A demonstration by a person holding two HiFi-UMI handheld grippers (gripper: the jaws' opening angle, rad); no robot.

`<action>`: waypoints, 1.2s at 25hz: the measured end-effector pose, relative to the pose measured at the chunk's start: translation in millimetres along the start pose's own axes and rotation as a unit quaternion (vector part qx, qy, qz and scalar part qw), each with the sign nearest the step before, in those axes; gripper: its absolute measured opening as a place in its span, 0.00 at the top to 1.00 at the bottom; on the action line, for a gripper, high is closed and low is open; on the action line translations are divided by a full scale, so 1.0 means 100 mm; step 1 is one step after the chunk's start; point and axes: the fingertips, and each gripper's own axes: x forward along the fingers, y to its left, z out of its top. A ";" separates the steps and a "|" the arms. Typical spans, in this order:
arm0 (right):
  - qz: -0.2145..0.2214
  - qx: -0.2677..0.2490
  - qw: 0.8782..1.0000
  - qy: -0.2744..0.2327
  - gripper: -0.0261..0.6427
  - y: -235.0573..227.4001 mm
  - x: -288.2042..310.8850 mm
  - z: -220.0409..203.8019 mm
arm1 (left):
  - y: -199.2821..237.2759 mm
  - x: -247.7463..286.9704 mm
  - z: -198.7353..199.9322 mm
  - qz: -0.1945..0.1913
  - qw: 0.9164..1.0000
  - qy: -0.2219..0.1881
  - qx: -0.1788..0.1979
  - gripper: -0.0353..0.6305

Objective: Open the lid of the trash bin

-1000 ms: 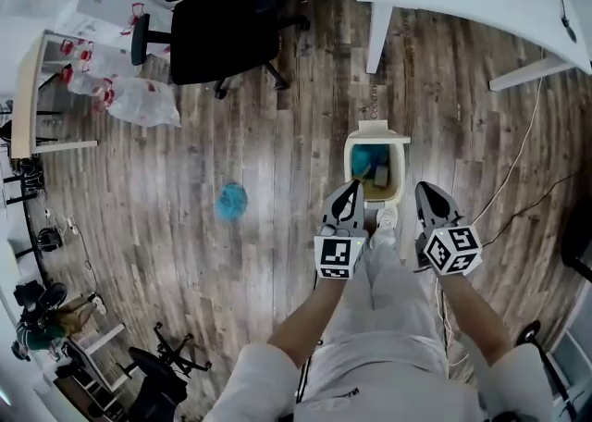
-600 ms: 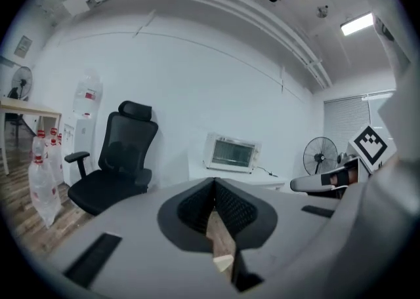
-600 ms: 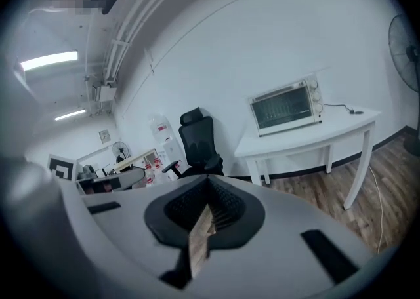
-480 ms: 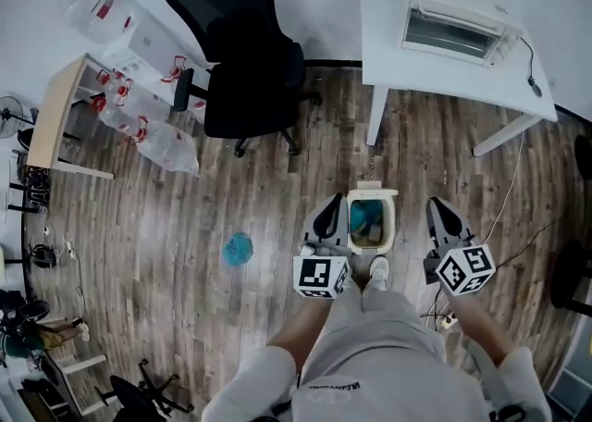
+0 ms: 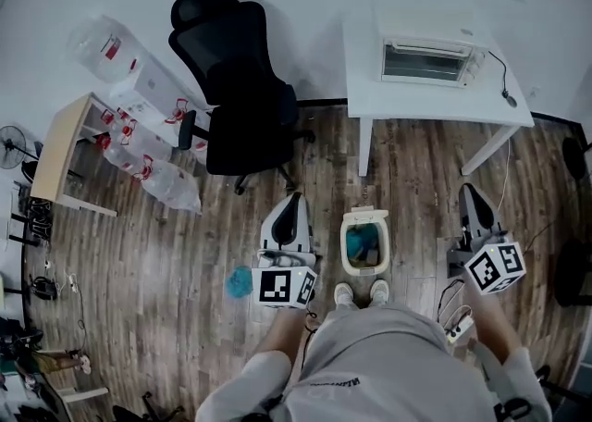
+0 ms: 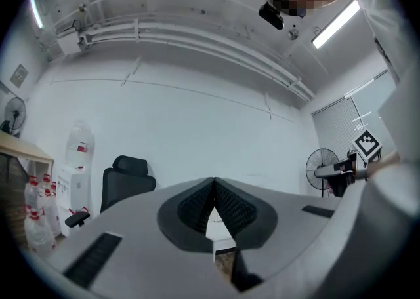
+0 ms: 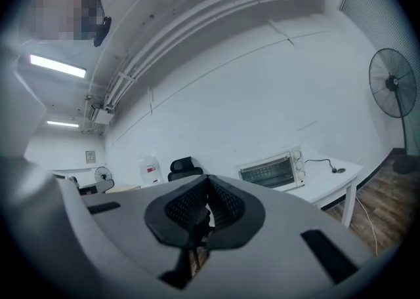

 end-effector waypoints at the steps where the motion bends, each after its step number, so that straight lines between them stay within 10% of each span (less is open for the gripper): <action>1: -0.003 -0.003 1.000 -0.009 0.94 -0.01 -0.05 0.09 | 0.00 -0.02 0.06 0.000 1.000 -0.004 0.004 0.94; 30: -0.009 -0.023 0.999 -0.025 0.94 -0.04 -0.29 0.31 | -0.12 -0.11 0.29 0.003 0.999 -0.020 0.028 0.94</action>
